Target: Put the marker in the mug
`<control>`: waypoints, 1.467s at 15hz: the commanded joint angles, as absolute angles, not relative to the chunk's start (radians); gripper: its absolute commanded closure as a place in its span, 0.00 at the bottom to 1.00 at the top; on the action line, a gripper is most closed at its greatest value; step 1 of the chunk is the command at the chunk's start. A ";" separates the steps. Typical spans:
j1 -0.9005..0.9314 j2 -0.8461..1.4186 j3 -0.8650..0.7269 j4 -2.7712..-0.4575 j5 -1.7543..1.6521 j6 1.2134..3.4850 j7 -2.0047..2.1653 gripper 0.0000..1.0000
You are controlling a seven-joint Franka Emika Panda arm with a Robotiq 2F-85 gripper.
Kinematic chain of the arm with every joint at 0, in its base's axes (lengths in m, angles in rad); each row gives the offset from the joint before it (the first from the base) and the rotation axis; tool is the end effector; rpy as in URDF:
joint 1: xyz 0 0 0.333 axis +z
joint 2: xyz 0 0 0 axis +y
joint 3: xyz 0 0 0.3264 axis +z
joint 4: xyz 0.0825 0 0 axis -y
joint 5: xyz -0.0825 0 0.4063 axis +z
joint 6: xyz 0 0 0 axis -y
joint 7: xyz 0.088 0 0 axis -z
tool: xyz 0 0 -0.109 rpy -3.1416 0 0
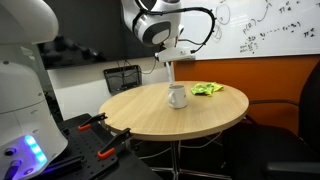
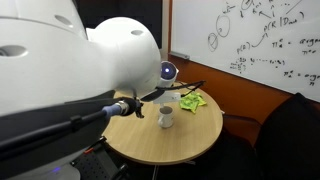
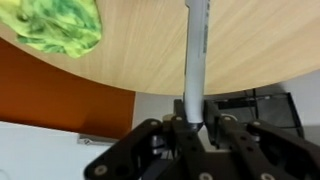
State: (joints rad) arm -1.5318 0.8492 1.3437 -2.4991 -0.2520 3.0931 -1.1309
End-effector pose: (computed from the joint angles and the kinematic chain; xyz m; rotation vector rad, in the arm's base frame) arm 0.5174 -0.0505 0.2647 -2.3424 -1.1783 -1.1352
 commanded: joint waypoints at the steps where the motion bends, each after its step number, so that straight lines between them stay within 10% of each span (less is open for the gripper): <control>1: -1.537 0.713 1.325 -2.544 -0.295 3.124 -0.979 0.94; 7: -1.526 0.545 1.289 -2.564 -0.333 3.107 -0.801 0.93; 8: -1.526 0.528 1.290 -2.567 -0.339 3.100 -0.782 0.58; 9: -1.523 0.488 1.285 -2.570 -0.340 3.097 -0.753 0.47; 16: -1.524 0.329 1.285 -2.587 -0.350 3.034 -0.703 0.00; 22: -1.525 0.278 1.290 -2.591 -0.340 2.985 -0.668 0.00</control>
State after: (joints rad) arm -1.5264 0.3575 1.2780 -2.5781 -0.3567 2.9973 -0.7161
